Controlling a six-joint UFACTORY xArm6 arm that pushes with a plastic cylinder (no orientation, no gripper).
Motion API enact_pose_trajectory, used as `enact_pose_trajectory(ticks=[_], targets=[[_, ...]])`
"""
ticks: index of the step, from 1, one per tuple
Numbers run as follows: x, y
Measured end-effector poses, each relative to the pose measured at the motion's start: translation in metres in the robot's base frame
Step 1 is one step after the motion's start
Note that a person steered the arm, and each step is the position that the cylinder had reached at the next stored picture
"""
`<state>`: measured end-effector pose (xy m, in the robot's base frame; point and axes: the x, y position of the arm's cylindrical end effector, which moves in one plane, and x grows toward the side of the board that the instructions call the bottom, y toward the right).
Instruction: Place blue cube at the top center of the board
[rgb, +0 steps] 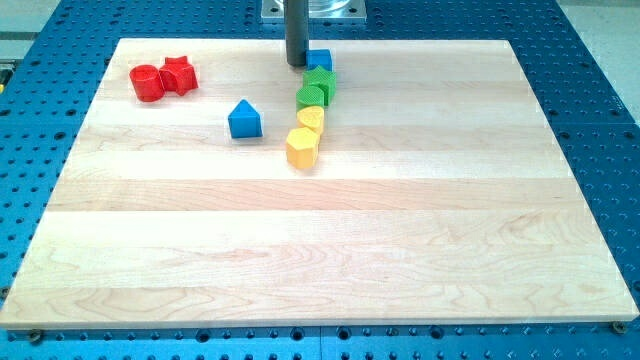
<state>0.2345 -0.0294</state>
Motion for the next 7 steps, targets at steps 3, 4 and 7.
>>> enact_pose_trajectory(ticks=[3,4,7], targets=[[-0.011,0.017],[-0.010,0.031],[-0.015,0.032]])
